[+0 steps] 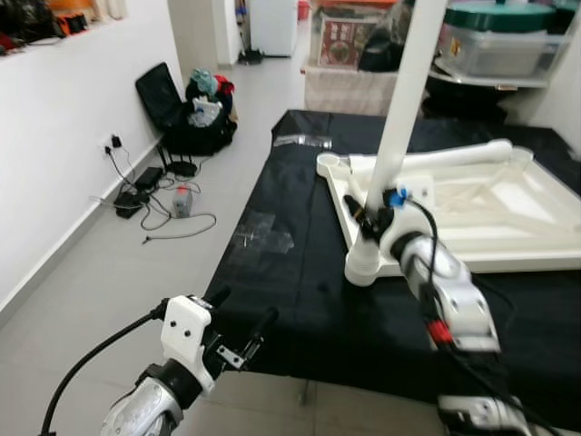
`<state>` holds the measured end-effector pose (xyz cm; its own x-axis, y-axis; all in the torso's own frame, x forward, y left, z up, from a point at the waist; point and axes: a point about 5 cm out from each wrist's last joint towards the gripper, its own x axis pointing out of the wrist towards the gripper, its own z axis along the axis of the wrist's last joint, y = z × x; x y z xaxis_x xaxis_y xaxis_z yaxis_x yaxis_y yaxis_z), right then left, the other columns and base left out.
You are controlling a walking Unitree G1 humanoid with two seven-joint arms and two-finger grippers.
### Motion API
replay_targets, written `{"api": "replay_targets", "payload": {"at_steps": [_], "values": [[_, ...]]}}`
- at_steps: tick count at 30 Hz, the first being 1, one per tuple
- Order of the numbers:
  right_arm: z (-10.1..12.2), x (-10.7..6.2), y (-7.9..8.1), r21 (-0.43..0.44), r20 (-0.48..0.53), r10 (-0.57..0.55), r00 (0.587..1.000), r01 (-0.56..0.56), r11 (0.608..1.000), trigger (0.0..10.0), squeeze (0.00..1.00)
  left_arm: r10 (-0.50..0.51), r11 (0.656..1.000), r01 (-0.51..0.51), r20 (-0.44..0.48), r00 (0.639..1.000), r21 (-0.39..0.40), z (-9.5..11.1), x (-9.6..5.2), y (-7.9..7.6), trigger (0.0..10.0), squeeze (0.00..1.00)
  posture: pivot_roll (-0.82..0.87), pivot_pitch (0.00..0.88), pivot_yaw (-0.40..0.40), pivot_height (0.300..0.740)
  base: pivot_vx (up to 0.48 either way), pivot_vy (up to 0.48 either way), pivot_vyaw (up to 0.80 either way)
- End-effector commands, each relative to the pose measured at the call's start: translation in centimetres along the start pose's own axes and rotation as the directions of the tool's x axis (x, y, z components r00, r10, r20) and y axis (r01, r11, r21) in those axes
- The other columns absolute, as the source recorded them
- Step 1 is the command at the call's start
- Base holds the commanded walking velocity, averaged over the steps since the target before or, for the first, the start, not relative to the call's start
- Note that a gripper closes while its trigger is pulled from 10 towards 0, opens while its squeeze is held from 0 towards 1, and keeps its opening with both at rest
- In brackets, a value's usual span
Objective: Building children table
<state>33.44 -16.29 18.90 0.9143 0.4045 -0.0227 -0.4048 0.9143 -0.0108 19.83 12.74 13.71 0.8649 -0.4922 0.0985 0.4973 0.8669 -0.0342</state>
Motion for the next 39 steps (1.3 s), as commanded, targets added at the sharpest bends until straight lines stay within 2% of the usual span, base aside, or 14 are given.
{"api": "replay_targets", "payload": {"at_steps": [1, 8, 9, 10, 11, 16, 17, 19, 23, 26, 29, 35, 37, 39], "values": [[2.2, -0.1, -0.5, -0.052, 0.094, 0.095, 0.991, -0.091, 0.995, 10.0, 1.00, -0.015, 1.000, 0.015, -0.010, 1.000, 0.006, 0.1, -0.4, -0.2, 10.0, 0.00, -0.03, 0.147, 0.040, 0.740, 0.000, 0.000, 0.00], [5.6, -0.3, -2.9, -0.174, 0.074, 0.375, 0.924, -0.359, 0.917, 10.0, 1.00, -0.020, 1.000, 0.020, -0.013, 1.000, 0.006, 0.4, -1.0, -0.6, 10.0, 0.00, -0.01, 0.169, 0.039, 0.740, 0.000, 0.000, 0.00], [6.5, -0.5, -3.6, -0.210, 0.010, 0.485, 0.874, -0.472, 0.856, 10.0, 0.57, -0.020, 1.000, 0.021, -0.016, 1.000, 0.006, 0.5, -1.2, -0.8, 10.0, 0.00, 0.01, 0.176, 0.033, 0.740, 0.000, 0.000, 0.00], [6.5, -0.5, -3.6, -0.210, 0.010, 0.485, 0.874, -0.472, 0.856, 10.0, 0.57, -0.020, 1.000, 0.021, -0.016, 1.000, 0.006, 0.5, -1.2, -0.8, 10.0, 0.00, 0.01, 0.176, 0.033, 0.740, 0.000, 0.000, 0.00], [6.8, -0.6, -3.9, -0.229, -0.019, 0.513, 0.858, -0.503, 0.833, 10.0, 0.00, -0.020, 1.000, 0.021, -0.017, 1.000, 0.007, 0.5, -1.3, -0.8, 10.0, 0.00, 0.02, 0.176, 0.031, 0.740, 0.000, 0.000, 0.00], [7.5, -0.6, -4.7, -0.245, -0.055, 0.543, 0.838, -0.538, 0.806, 10.0, 0.00, -0.019, 1.000, 0.019, -0.019, 1.000, 0.008, 0.6, -1.5, -0.9, 10.0, 0.00, 0.02, 0.175, 0.031, 0.740, 0.000, 0.000, 0.00], [8.4, -0.5, -5.1, -0.251, -0.038, 0.544, 0.838, -0.535, 0.806, 0.5, 0.00, -0.018, 1.000, 0.018, -0.021, 1.000, 0.008, 0.6, -1.5, -1.0, 10.0, 0.00, 0.02, 0.175, 0.028, 0.740, 0.000, 0.000, 0.00], [9.1, -0.3, -5.3, -0.267, -0.015, 0.527, 0.850, -0.511, 0.817, 0.0, 0.00, -0.018, 1.000, 0.018, -0.022, 1.000, 0.008, 0.6, -1.5, -1.0, 10.0, 0.00, 0.02, 0.174, 0.025, 0.740, 0.000, 0.000, 0.00], [8.4, 0.0, -4.4, -0.236, 0.015, 0.450, 0.893, -0.434, 0.869, 0.0, 0.00, -0.014, 1.000, 0.014, -0.020, 1.000, 0.009, 0.6, -1.5, -1.1, 10.0, 0.00, 0.03, 0.174, -0.001, 0.740, 0.000, 0.000, 0.00], [1.9, -0.6, 0.2, -0.082, -0.034, 0.028, 0.999, -0.031, 0.996, 0.0, 0.00, -0.006, 1.000, 0.006, -0.012, 1.000, 0.013, 0.7, -1.3, -1.0, 10.0, 0.00, 0.01, 0.166, -0.023, 0.740, 0.000, 0.000, 0.00], [1.9, -0.6, 0.2, -0.082, -0.034, 0.028, 0.999, -0.031, 0.996, 0.0, 0.00, -0.006, 1.000, 0.006, -0.012, 1.000, 0.013, 0.7, -1.3, -1.0, 10.0, 0.00, 0.01, 0.166, -0.023, 0.740, 0.000, 0.000, 0.00], [-4.1, -1.8, 6.8, 0.131, -0.150, -0.292, 0.945, 0.312, 0.941, 0.0, 0.00, -0.012, 1.000, 0.013, -0.010, 1.000, 0.014, 0.3, -0.4, -0.6, 10.0, 0.00, -0.02, 0.113, 0.017, 0.740, 0.000, 0.000, 0.00], [-3.2, 0.6, 7.5, 0.136, -0.124, -0.164, 0.979, 0.180, 0.974, 10.0, 0.00, -0.016, 1.000, 0.016, -0.013, 1.000, 0.013, 0.0, 0.0, -0.3, 10.0, 0.00, -0.02, 0.105, 0.020, 0.740, 0.000, 0.000, 0.00], [-2.3, 1.2, 6.9, 0.118, -0.108, -0.093, 0.990, 0.105, 0.987, 10.0, 0.00, -0.014, 1.000, 0.015, -0.012, 1.000, 0.014, 0.0, 0.0, -0.2, 10.0, 0.00, -0.02, 0.110, 0.018, 0.740, 0.000, 0.000, 0.00]]}}
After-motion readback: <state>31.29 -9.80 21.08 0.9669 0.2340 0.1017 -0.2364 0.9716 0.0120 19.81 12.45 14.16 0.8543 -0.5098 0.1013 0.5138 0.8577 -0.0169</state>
